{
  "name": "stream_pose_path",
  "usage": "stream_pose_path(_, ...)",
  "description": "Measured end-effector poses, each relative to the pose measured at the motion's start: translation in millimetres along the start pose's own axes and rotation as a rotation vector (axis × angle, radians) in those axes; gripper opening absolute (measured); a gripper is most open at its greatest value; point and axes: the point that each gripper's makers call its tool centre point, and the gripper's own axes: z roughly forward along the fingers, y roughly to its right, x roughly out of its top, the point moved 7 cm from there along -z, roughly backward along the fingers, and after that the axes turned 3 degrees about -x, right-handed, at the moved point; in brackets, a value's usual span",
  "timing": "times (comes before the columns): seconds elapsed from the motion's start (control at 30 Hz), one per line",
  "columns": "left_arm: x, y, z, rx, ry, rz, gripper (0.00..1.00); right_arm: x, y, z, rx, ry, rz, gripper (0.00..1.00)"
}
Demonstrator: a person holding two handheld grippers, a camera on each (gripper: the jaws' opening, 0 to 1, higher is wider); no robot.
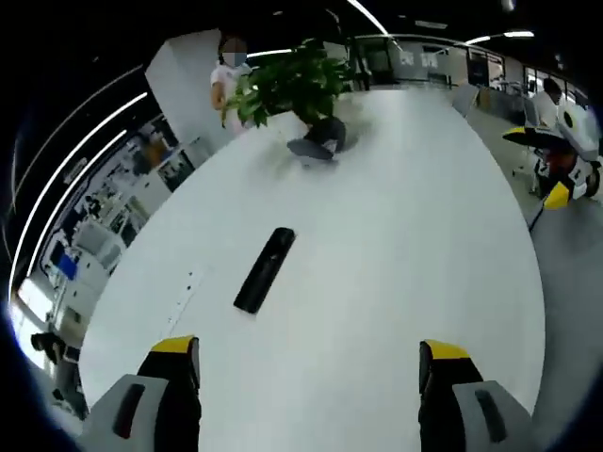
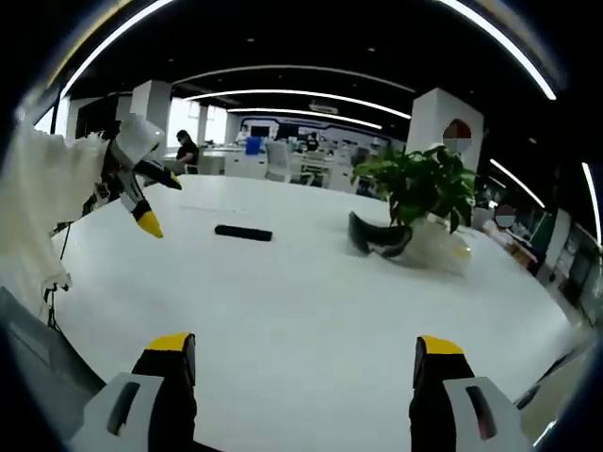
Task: Press the specified remote control buttons in sequence, fully releasing each button before pressing the next.
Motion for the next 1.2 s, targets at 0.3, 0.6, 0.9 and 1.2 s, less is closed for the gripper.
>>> stream_pose_path(0.3,-4.4,64.3,-50,0.082,0.171,-0.107,1.00,1.3,3,-1,-0.008,0.010,0.016,0.97)
stream_pose_path(0.6,-26.9,113.2,-79,0.180,0.244,-0.239,1.00,1.8,4,-2,-0.008,0.014,0.032,0.97)
stream_pose_path(0.9,-52.1,150.9,-104,0.357,0.286,-0.335,1.00,1.7,5,-3,-0.014,0.013,0.029,0.97)
stream_pose_path(1.2,-81.1,165.6,-106,0.456,0.306,-0.463,1.00,1.7,4,-3,-0.002,0.013,0.035,0.99)
